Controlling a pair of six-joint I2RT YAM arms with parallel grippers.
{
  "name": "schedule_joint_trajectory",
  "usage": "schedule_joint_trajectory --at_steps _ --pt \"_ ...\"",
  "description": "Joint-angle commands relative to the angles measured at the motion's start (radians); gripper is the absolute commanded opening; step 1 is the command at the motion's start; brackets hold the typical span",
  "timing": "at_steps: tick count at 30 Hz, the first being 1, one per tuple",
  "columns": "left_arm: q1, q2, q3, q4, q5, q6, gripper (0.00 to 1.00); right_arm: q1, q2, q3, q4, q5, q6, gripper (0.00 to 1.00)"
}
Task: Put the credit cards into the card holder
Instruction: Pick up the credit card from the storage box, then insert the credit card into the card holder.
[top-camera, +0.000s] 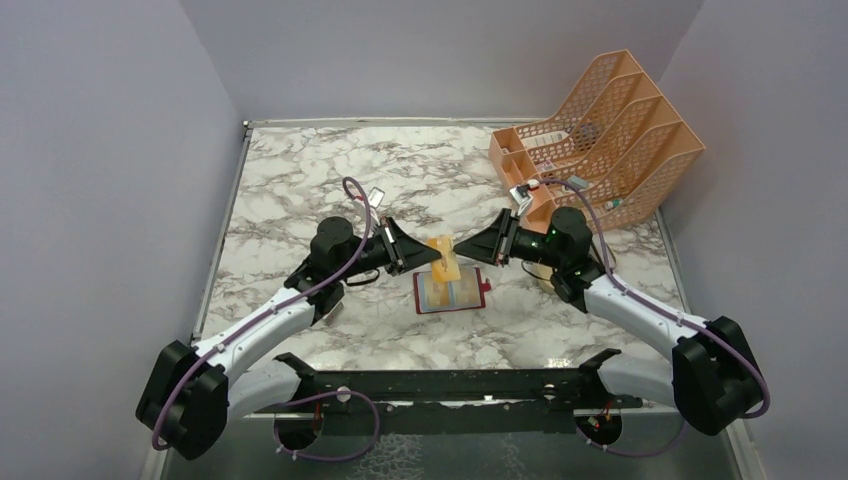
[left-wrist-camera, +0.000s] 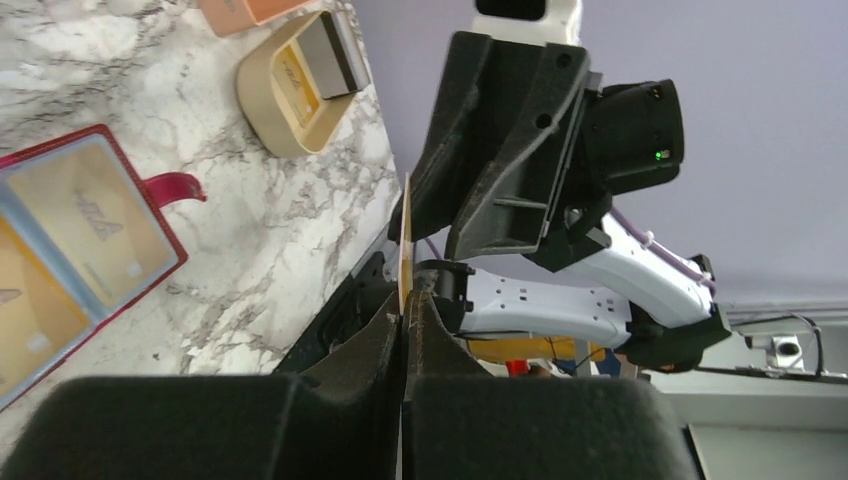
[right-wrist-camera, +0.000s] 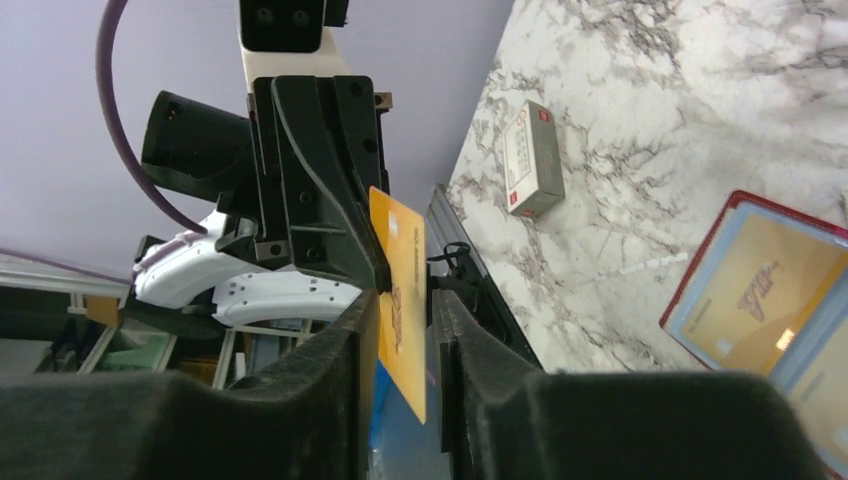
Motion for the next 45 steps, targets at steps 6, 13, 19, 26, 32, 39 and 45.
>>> schedule_joint_trajectory --at_steps 6,13,19,26,32,39,45 --pt "0.037 0.052 -0.032 -0.05 0.027 0.104 0.0 0.001 -0.066 0.073 -0.333 0.184 -0.265 0.44" --pt "0.039 0.155 0.036 -0.222 0.019 0.247 0.0 0.001 0.033 0.14 -0.559 0.262 -0.47 0.47" --pt "0.038 0.278 0.088 -0.261 0.071 0.287 0.0 0.005 0.176 0.215 -0.677 0.333 -0.598 0.47" --pt "0.039 0.377 0.101 -0.228 0.109 0.309 0.0 0.014 0.299 0.296 -0.808 0.493 -0.735 0.47" --pt "0.039 0.465 0.103 -0.196 0.141 0.321 0.0 0.028 0.36 0.31 -0.831 0.513 -0.78 0.45" --pt "0.039 0.524 0.109 -0.181 0.145 0.337 0.0 0.052 0.411 0.288 -0.788 0.482 -0.798 0.39" --pt "0.039 0.541 0.114 -0.173 0.152 0.337 0.0 0.092 0.435 0.288 -0.834 0.563 -0.803 0.31"
